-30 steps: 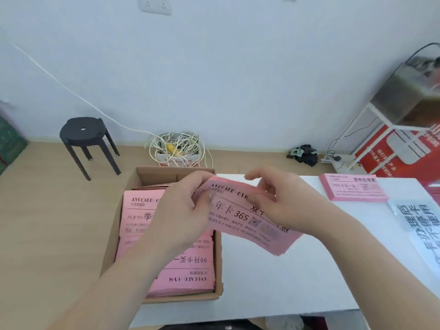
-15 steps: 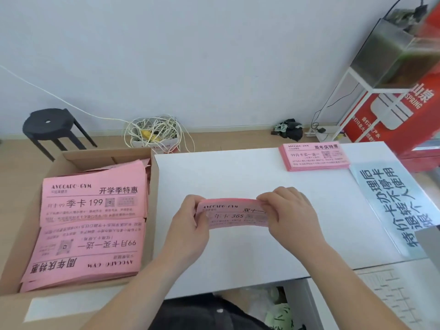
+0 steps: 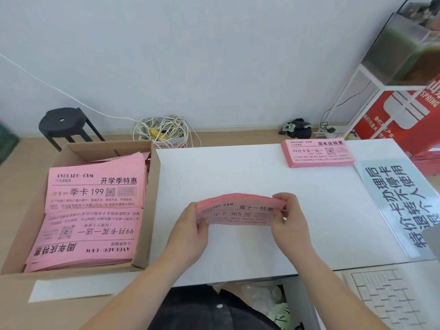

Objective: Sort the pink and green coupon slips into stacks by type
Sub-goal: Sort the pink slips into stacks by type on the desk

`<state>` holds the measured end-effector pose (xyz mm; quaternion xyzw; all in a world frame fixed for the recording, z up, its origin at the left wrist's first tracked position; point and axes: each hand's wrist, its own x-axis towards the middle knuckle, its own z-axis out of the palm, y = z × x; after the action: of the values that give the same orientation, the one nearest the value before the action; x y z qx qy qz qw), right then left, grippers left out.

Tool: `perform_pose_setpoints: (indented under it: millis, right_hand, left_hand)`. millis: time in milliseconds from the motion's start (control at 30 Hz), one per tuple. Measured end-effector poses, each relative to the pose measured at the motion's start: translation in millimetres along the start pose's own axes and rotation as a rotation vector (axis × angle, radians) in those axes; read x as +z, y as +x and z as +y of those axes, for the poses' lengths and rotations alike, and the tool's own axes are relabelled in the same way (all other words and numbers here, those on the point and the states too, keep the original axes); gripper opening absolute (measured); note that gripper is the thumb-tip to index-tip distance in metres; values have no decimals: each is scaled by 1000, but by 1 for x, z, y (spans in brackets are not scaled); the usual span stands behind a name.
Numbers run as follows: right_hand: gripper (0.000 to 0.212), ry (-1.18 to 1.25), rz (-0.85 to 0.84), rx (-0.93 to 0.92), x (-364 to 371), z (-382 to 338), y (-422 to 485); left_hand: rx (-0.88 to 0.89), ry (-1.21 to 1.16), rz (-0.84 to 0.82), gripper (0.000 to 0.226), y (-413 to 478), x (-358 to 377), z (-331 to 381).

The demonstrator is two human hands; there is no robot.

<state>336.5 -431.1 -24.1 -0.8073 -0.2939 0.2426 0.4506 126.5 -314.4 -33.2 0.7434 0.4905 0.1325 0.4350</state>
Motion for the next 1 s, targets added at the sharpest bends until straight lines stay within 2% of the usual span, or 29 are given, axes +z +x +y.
perform_pose_setpoints:
  millis: [133,233,300,367,433,533,733,800,933,1000]
  right_hand:
    - [48,-124,-30,-24,-2,-7,4]
    - [61,-297,-116,6,-8,-8,10]
    - [68,-557,-170,6,-6,-8,6]
    - [59,-790,-225,-122,8,-7,-5]
    - [44,-752,-345,-261,27,-9,-17]
    - [37,-689,-460,-280,51,-9,-30]
    - [42,-787,-442,-280,60,-20,-26]
    - [41,-736,-465,-217,57,-26,-23]
    - [58,-512,-477,-49,49,-30,-20]
    - [65,-459,-476,-14,46,-27,-18]
  left_hand:
    - [-3,9,11,15,4,-2,5]
    - [-27,-15,19,22,8,-11,0]
    - [-55,54,-11,27,6,-12,-6]
    - [-70,161,-40,28,5,-10,-14]
    - [-51,248,-19,19,5,-8,-22]
    - [-46,253,37,5,2,-5,-32]
    - [-144,-182,100,23,-10,-1,-35]
    - [-66,-214,89,25,-20,1,-25]
    - [230,62,-4,40,-51,21,-14]
    - [216,52,-68,46,-57,25,-14]
